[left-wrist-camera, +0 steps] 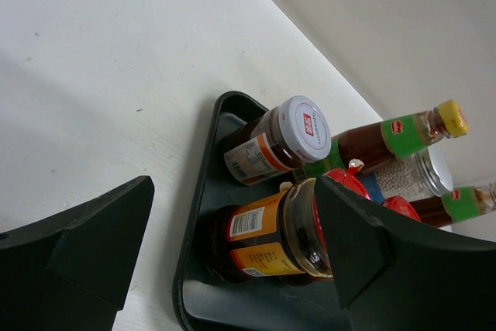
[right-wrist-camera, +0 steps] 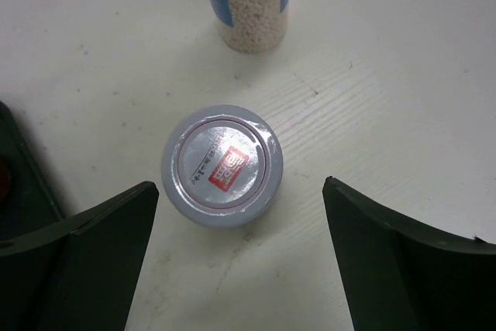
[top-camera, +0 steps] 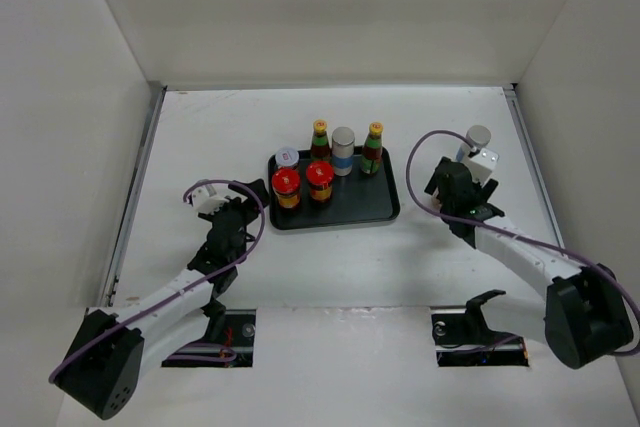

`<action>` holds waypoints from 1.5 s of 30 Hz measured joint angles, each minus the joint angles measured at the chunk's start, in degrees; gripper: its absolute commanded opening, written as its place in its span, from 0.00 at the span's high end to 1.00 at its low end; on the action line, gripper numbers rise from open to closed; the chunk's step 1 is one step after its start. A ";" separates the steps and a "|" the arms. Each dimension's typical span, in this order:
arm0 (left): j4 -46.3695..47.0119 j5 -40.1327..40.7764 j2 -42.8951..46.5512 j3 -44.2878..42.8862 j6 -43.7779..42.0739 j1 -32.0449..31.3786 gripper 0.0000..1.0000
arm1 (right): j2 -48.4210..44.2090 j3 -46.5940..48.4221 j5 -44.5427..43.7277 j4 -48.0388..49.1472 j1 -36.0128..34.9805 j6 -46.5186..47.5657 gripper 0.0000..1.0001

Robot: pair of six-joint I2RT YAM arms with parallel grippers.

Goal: Organize the condiment bottles

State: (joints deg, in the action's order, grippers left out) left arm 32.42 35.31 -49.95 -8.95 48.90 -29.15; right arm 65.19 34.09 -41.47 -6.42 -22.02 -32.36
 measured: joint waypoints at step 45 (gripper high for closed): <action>0.83 -1.49 -1.22 0.00 0.68 1.01 0.15 | 32.17 20.09 8.72 14.93 -28.61 9.68 0.13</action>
State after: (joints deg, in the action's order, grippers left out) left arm 33.26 33.82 -51.18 -8.95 49.58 -28.14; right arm 97.36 54.17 -32.75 8.51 -50.63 -22.68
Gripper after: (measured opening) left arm 0.851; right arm 0.788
